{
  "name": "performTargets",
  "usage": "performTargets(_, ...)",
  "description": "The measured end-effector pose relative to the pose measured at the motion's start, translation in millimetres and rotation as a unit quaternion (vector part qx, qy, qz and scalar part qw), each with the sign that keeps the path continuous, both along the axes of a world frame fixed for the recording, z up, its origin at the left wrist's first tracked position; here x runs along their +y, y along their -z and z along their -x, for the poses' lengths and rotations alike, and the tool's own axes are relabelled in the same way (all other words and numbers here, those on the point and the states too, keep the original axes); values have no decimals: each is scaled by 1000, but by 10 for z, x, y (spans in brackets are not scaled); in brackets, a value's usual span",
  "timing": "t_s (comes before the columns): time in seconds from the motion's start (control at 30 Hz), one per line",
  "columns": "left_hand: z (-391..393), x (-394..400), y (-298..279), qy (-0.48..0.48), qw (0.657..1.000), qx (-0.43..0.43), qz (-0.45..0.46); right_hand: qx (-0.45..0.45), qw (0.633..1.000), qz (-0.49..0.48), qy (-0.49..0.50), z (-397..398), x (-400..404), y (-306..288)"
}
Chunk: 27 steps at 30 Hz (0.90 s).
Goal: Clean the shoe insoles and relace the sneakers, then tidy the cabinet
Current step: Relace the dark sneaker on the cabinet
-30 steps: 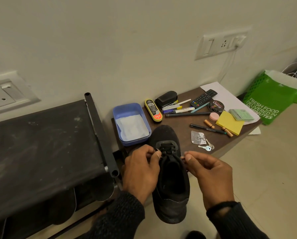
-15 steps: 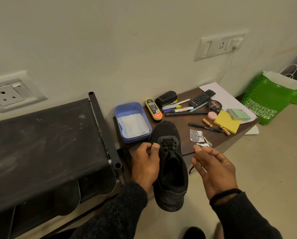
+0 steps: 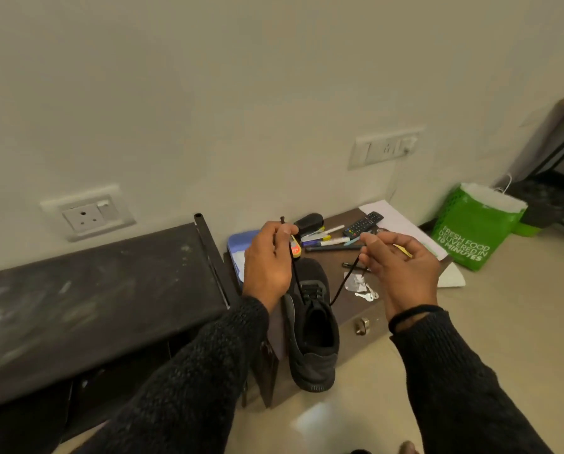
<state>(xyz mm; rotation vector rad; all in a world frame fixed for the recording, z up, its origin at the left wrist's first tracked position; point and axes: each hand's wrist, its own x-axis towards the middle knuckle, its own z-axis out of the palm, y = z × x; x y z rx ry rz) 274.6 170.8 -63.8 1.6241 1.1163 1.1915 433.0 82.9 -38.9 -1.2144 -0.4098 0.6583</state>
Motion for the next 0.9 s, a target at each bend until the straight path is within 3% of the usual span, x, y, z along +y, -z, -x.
performTargets(0.2,136,172,-842,5,996,53,-74,-127,992,-13,-11,127,72,-807)
performTargets(0.37,244,206,-1390,39,985,107,-131,-226,973,20,-30,209,46,-1152)
performTargets(0.73,171,16,-2243,72,970,134,-188,-338,933,102,-67,270,-80,-1691)
performTargets(0.9,74,-174,-2400,107,958,172,-205,-330,933,115,-88,306,-138,-1795)
